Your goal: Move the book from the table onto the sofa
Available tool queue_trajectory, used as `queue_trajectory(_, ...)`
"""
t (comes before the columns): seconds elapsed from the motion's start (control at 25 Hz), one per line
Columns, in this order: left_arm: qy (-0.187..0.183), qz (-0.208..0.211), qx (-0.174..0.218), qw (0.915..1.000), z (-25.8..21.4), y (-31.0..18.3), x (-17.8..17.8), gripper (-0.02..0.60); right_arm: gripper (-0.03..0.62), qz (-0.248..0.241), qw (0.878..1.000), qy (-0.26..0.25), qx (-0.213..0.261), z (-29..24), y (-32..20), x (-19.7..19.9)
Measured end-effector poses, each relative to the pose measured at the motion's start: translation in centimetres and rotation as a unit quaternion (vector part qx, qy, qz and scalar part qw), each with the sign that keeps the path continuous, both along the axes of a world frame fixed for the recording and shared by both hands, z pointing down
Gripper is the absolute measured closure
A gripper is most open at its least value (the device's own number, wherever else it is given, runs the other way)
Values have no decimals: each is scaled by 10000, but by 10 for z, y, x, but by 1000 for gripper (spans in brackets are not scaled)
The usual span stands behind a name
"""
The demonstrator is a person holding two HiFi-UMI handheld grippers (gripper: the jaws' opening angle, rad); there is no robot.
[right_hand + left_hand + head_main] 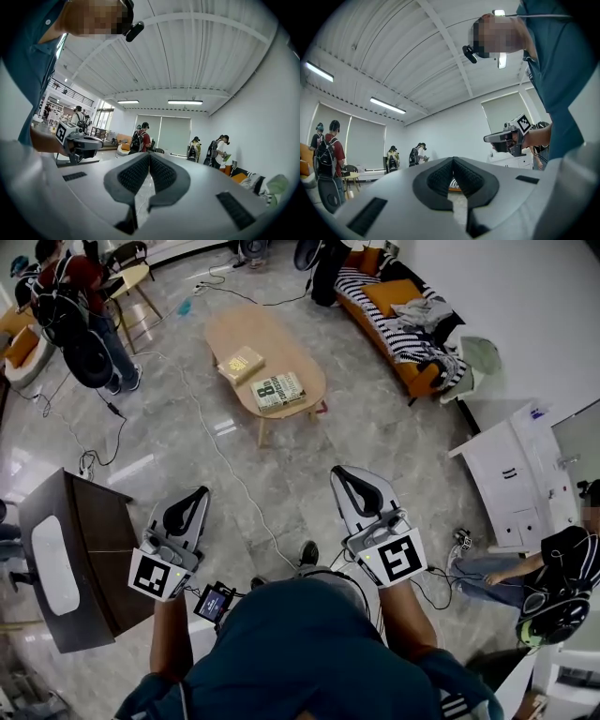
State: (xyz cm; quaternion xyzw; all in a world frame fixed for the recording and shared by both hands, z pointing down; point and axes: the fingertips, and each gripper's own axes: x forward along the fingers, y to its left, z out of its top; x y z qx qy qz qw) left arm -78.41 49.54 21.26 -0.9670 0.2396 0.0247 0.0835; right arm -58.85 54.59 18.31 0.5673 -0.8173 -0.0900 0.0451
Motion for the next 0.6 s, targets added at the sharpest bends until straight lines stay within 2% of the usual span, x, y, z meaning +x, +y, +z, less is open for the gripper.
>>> queue_trajectory(0.36,-86,-367,-58,9993,6,-53,87,578,580,-273,9995,-145,-22,7,-63,92)
queue_trajectory(0.6,-126,-464,-57,9988,7,-68,126,578,580,-454,9988,-159,-14,11,-87,130)
